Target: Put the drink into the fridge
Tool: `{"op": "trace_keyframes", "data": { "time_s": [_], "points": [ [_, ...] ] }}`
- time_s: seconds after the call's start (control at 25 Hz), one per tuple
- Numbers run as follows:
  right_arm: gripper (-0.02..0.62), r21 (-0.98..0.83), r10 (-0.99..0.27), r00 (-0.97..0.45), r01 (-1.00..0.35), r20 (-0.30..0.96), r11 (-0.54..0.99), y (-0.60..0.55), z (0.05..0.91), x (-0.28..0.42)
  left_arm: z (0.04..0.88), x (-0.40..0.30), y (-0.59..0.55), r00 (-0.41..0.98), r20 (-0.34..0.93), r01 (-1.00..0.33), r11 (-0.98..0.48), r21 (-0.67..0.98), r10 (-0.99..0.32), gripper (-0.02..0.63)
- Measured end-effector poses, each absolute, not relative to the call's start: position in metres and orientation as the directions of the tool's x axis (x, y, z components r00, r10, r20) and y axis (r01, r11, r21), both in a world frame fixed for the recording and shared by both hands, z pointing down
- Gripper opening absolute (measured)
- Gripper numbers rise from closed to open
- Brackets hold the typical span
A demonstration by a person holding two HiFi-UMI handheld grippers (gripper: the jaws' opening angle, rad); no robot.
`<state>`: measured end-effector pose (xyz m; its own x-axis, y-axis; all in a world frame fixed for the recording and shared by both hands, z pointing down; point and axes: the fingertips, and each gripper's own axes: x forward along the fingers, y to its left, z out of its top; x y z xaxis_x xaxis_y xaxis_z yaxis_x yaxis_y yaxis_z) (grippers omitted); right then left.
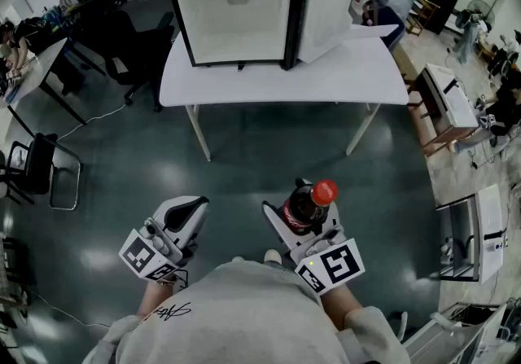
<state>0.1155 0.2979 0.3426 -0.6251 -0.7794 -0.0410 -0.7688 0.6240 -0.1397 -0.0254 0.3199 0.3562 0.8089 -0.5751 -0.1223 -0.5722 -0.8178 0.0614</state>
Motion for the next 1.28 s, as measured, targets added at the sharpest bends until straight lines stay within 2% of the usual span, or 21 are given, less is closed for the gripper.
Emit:
{"op": "trace_keyframes", "data": {
  "time_s": [0.64, 1.28],
  "points": [
    [0.314, -0.133, -0.779, -0.625, -0.769, -0.044, 0.625, 0.303, 0.342, 0.108, 0.354, -0.035, 0.325, 0.809, -0.130, -0.571, -0.819, 0.060, -0.574, 0.003],
    [0.314, -0.140, -0.789, -0.613, -0.778, -0.046, 0.612, 0.324, 0.347, 0.071, 0.364, -0.072, 0.340, 0.831, -0.113, -0.541, -0.839, 0.062, -0.545, 0.003]
  ]
}}
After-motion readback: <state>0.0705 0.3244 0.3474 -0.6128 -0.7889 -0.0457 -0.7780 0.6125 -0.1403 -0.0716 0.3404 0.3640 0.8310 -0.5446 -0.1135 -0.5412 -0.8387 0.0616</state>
